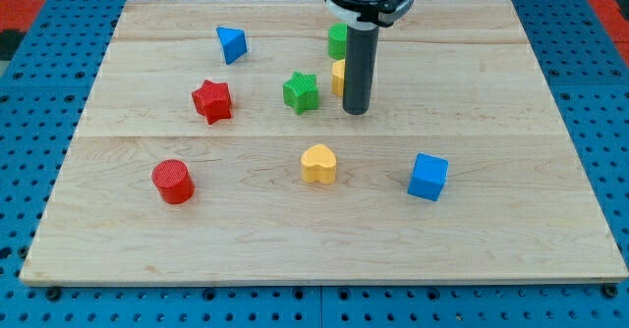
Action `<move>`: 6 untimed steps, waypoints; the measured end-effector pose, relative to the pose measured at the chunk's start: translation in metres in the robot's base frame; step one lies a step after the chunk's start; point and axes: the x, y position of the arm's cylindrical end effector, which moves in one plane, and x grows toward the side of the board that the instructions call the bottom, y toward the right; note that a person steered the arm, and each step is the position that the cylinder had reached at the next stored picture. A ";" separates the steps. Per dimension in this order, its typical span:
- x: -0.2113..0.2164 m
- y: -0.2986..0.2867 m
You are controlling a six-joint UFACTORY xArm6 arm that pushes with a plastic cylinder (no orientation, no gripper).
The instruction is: Touch the top side of red circle
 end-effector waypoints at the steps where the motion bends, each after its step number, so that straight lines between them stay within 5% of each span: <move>1: 0.003 -0.006; 3: 0.063 -0.080; 4: 0.075 -0.180; 6: 0.022 -0.218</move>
